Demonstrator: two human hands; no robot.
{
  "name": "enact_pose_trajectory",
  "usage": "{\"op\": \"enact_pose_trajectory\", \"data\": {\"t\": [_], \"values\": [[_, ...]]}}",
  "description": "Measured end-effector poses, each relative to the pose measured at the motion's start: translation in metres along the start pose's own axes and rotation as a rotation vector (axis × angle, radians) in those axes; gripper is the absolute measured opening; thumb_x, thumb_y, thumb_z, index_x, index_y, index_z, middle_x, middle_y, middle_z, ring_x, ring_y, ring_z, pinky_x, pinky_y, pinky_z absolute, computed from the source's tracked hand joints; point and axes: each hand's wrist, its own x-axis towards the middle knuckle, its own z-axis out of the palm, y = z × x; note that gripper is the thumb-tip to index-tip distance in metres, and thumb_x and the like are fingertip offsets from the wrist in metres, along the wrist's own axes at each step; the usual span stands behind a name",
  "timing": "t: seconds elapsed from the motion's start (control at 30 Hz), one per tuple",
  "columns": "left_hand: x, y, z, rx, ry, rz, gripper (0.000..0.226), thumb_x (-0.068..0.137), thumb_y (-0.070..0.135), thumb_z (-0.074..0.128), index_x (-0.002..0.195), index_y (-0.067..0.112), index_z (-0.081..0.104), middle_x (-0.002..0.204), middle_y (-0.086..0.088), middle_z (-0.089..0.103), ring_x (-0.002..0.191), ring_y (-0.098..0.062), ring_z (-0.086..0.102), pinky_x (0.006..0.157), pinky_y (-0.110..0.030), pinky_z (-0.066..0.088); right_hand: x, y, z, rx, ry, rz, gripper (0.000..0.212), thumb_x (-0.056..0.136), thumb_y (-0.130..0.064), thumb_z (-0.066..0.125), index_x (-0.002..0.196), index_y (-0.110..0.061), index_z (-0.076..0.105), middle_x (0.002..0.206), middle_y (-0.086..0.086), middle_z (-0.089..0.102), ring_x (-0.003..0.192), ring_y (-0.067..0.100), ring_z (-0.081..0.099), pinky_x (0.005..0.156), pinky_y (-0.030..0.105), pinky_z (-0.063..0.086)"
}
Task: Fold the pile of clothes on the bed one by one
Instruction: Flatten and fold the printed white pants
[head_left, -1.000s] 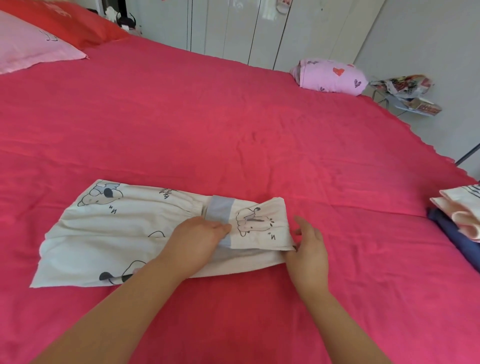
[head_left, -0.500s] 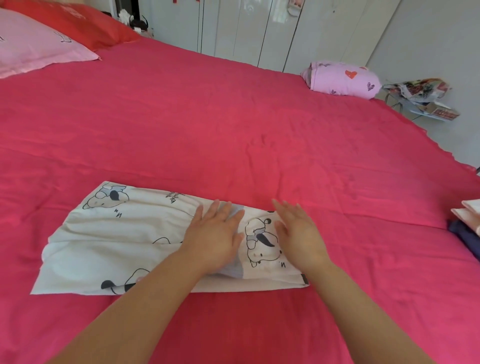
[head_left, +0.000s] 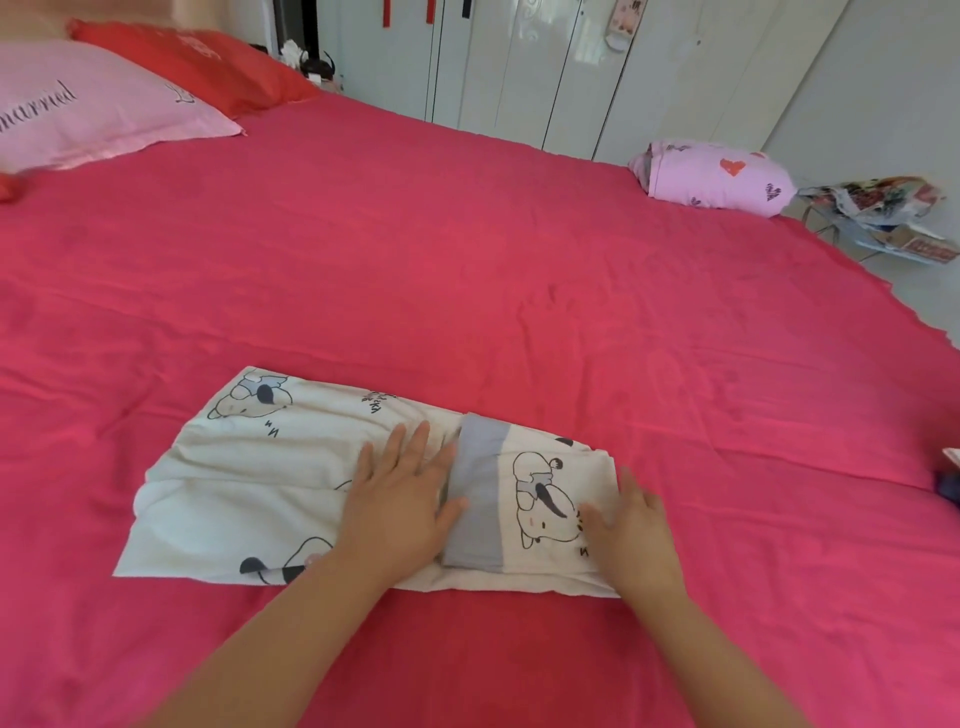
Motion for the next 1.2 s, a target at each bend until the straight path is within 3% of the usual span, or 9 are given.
{"op": "enact_pose_trajectory", "data": {"t": [0.2,0.33,0.43,0.6,0.73,0.9,1.0,1.13,1.2], "values": [[-0.021,-0.022,-0.017,-0.014,-0.003,-0.139,0.089,0.066,0.067,-0.009,0.148,0.033,-0.004,0.158,0.0,-0.01,0.144,-0.025,-0.013,0.114,-0.049,-0.009,-0.01,-0.014,-0.019,0.424,-0.106,0.315,0.023,0.079,-0.018,0.069,0.088,0.002,0.063,0.079,0.01,0.065,0.071,0.026,0.061,0.061,0.032,0.047],[-0.027,-0.038,-0.002,-0.012,-0.173,-0.102,0.08,0.077,0.071,-0.002,0.148,0.035,-0.004,0.157,-0.001,-0.015,0.143,-0.024,-0.019,0.112,-0.048,-0.014,-0.013,-0.056,-0.042,0.664,-0.091,0.262,0.006,0.079,-0.003,0.064,0.084,0.001,0.063,0.088,0.023,0.068,0.076,0.034,0.064,0.07,0.044,0.052],[-0.026,-0.046,-0.006,-0.139,-0.202,-0.09,0.066,0.091,0.062,0.027,0.148,0.034,0.009,0.158,0.001,-0.007,0.144,-0.022,-0.012,0.114,-0.047,-0.01,-0.019,-0.104,-0.057,0.653,-0.058,0.123,0.014,0.079,-0.007,0.063,0.092,-0.003,0.063,0.093,0.021,0.068,0.083,0.035,0.065,0.067,0.043,0.052],[-0.03,-0.069,-0.044,-1.136,0.017,-0.274,0.043,0.096,0.036,0.045,0.136,0.02,0.045,0.143,0.005,0.042,0.131,-0.01,0.038,0.107,-0.023,0.025,-0.037,-0.2,-0.054,0.661,-0.058,-0.161,0.009,0.08,-0.015,0.063,0.082,-0.006,0.059,0.083,0.013,0.065,0.076,0.03,0.063,0.065,0.039,0.049],[-0.037,-0.1,-0.054,-1.811,-0.017,-0.479,0.046,0.095,0.047,0.039,0.127,0.018,0.054,0.12,0.0,0.061,0.107,-0.015,0.055,0.093,-0.032,0.038,-0.05,-0.274,-0.018,0.532,-0.047,-0.387,0.027,0.082,-0.021,0.063,0.065,-0.017,0.042,0.061,-0.006,0.041,0.054,0.01,0.038,0.051,0.024,0.028],[-0.059,-0.165,-0.07,-2.319,0.046,-0.478,0.067,0.092,0.06,0.027,0.113,0.009,0.066,0.101,-0.015,0.069,0.088,-0.027,0.067,0.078,-0.038,0.053,-0.075,-0.335,0.073,0.397,-0.226,-0.538,0.03,0.087,-0.032,0.058,0.101,-0.006,0.056,0.086,0.004,0.061,0.079,0.02,0.055,0.066,0.026,0.037],[-0.07,-0.192,-0.077,-2.207,0.06,-0.566,0.058,0.092,0.053,0.038,0.093,0.006,0.073,0.092,-0.013,0.072,0.078,-0.022,0.07,0.069,-0.034,0.055,-0.094,-0.325,0.116,0.181,-0.453,-0.645,0.037,0.093,-0.033,0.048,0.119,-0.007,0.052,0.106,0.01,0.064,0.102,0.025,0.057,0.084,0.031,0.043],[-0.068,-0.195,-0.069,-1.646,0.178,-0.711,0.009,0.088,0.014,0.054,0.089,0.008,0.06,0.072,-0.004,0.06,0.059,-0.015,0.06,0.054,-0.024,0.049,-0.095,-0.294,0.113,0.09,-0.365,-0.756,0.035,0.095,-0.023,0.045,0.13,-0.02,0.05,0.114,0.005,0.058,0.109,0.019,0.052,0.092,0.028,0.038],[-0.066,-0.189,-0.075,-1.588,0.261,-0.747,0.01,0.085,0.002,0.046,0.081,0.01,0.052,0.068,-0.003,0.049,0.057,-0.016,0.051,0.045,-0.022,0.044,-0.087,-0.277,0.099,0.02,-0.248,-0.774,0.041,0.095,-0.03,0.047,0.135,-0.022,0.045,0.125,0.001,0.052,0.12,0.016,0.044,0.1,0.025,0.032]]}}
